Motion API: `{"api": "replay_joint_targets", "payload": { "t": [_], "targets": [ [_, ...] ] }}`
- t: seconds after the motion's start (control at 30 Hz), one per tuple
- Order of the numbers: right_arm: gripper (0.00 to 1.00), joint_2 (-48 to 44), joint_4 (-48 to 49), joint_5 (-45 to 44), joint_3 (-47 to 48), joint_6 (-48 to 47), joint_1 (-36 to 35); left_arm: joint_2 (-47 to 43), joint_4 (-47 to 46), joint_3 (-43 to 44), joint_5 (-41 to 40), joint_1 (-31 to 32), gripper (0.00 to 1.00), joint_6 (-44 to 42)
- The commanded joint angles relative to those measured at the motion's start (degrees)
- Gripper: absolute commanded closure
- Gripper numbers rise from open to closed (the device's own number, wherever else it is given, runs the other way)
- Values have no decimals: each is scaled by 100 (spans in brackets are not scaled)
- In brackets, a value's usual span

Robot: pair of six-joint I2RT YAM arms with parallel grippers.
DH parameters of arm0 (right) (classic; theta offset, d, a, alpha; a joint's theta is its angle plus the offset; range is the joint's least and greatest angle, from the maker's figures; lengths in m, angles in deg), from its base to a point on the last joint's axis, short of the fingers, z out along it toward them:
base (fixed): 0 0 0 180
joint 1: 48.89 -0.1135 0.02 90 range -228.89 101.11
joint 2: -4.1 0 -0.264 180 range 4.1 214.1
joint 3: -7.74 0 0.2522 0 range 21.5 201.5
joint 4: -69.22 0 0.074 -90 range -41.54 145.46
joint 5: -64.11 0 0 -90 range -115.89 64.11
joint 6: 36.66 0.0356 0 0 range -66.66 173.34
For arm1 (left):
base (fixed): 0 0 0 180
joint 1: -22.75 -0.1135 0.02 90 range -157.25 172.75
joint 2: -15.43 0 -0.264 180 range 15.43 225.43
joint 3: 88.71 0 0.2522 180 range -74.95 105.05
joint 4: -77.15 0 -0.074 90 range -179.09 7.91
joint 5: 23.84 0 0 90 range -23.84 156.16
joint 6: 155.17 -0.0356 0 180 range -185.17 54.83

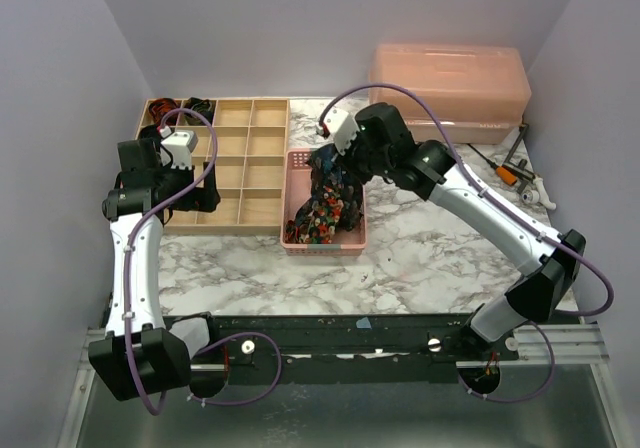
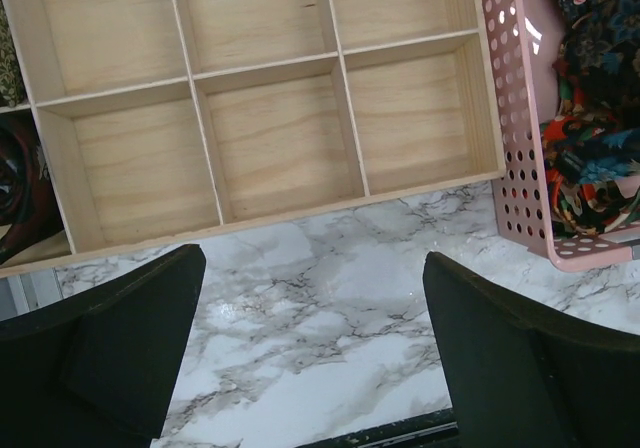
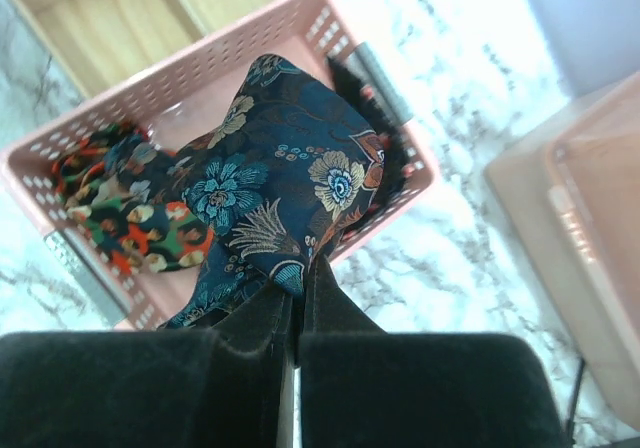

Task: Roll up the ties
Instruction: Pick up the tie from the bin, then move the bin to the center of the board.

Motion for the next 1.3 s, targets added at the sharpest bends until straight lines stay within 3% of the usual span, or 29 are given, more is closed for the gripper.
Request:
{"api": "replay_joint_targets", "payload": {
  "t": [0.0, 0.57, 0.77, 0.9, 1.03, 1.17, 1.27],
  "targets": [
    [100, -100, 224, -525, 520, -167, 7, 158, -241, 273, 328, 29, 2, 88],
    [100, 264, 966, -1194, 3096, -244, 6, 174, -789, 542, 1071, 112, 2, -126],
    [100, 324, 1521, -1784, 3619, -495, 6, -18, -423, 436, 2253, 342, 2, -1266],
    [100, 161, 1603, -2295, 3488, -514, 6, -156, 300, 112, 2705, 1135, 2, -2579],
    [100, -36, 1287, -2391, 3471, -379, 52, -201, 972, -266, 2935, 2510, 2, -3475],
    [100, -221, 1301, -2480, 3183, -445, 142, -80, 704, -969, 2531, 4249, 5, -3426],
    [100, -381, 1263, -2484, 2948, -440, 199, 172, -190, -1483, 2155, 4983, 7, -3009]
  ]
}}
